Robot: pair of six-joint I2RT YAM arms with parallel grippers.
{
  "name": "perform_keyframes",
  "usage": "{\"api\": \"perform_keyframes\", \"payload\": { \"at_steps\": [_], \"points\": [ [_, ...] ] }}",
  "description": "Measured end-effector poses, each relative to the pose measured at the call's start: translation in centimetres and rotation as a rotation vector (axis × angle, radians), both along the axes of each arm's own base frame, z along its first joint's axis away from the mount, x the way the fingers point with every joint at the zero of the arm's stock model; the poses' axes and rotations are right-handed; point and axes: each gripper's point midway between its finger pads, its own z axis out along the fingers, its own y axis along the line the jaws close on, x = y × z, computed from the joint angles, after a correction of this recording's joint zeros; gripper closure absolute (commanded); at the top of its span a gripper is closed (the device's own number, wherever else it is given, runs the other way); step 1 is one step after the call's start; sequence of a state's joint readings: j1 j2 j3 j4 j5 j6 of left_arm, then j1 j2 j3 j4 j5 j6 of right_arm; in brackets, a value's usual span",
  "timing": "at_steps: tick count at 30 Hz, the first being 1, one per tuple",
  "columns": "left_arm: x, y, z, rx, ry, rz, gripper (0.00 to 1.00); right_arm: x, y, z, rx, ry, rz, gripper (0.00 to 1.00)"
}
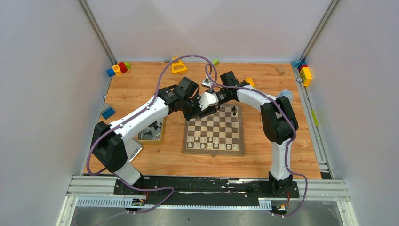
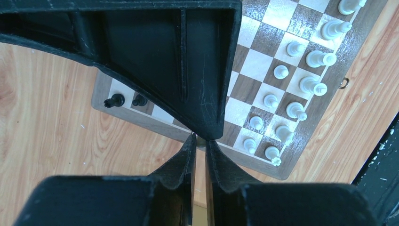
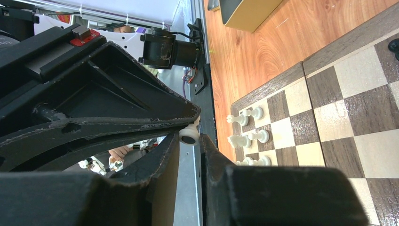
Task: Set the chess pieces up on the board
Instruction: Place the chess piece on the chessboard.
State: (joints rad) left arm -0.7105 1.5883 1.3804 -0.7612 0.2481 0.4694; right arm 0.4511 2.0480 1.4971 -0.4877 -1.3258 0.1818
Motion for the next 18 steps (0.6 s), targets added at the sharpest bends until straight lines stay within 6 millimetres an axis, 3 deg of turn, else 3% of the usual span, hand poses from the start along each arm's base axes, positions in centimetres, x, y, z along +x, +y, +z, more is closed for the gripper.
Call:
{"api": "perform_keyframes", "payload": {
  "at_steps": [10, 18],
  "points": [
    [0.1, -0.1, 0.0, -0.002, -0.001, 0.001, 0.69, 0.1, 0.0, 0.0, 0.002, -0.007, 0.000, 0.92],
    [0.4, -0.5, 0.3, -0.023, -0.013, 0.005, 0.46, 0.7, -1.1, -0.9, -0.010, -0.009, -0.028, 0.93]
  ]
}}
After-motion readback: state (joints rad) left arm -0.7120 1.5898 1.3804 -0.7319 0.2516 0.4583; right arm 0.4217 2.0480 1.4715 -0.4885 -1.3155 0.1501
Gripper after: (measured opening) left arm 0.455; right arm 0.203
